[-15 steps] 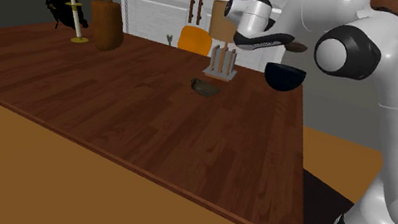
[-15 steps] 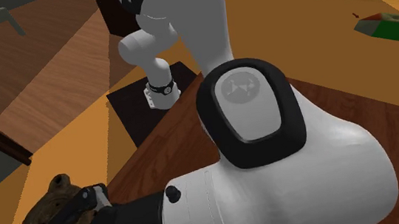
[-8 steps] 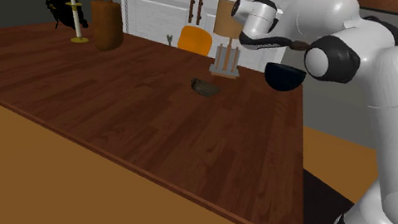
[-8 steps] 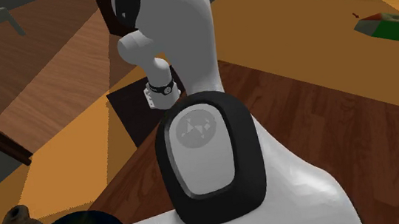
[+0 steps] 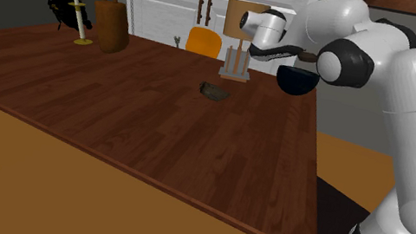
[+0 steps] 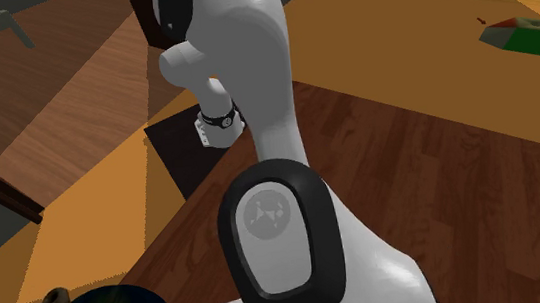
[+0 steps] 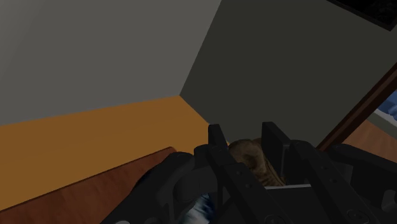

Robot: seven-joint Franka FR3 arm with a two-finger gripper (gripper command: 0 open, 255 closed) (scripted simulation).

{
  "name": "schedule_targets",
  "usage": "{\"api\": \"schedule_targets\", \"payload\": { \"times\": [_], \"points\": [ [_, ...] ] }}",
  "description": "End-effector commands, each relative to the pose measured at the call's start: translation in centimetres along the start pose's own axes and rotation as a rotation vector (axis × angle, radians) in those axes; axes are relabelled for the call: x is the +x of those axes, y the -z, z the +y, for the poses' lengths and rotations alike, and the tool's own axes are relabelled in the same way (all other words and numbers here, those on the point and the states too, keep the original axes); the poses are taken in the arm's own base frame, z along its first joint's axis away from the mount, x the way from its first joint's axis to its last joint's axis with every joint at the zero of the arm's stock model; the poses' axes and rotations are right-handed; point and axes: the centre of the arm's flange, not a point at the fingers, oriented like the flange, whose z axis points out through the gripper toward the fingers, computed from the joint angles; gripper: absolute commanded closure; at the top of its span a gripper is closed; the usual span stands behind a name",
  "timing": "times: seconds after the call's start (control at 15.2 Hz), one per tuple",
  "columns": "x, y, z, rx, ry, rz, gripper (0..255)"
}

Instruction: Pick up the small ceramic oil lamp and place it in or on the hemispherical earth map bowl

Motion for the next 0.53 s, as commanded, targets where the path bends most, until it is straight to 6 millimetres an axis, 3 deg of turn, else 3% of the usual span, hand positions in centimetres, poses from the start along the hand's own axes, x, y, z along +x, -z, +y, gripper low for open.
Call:
{"api": "schedule_targets", "payload": {
  "times": [0.0, 0.26, 0.46],
  "points": [
    [1.3, -0.2, 0.7, 0.000, 0.003, 0.000, 255],
    [3.1, -0.8, 1.5, 0.000, 0.003, 0.000, 255],
    [3.2, -0.9, 1.6, 0.000, 0.003, 0.000, 255]
  ]
}}
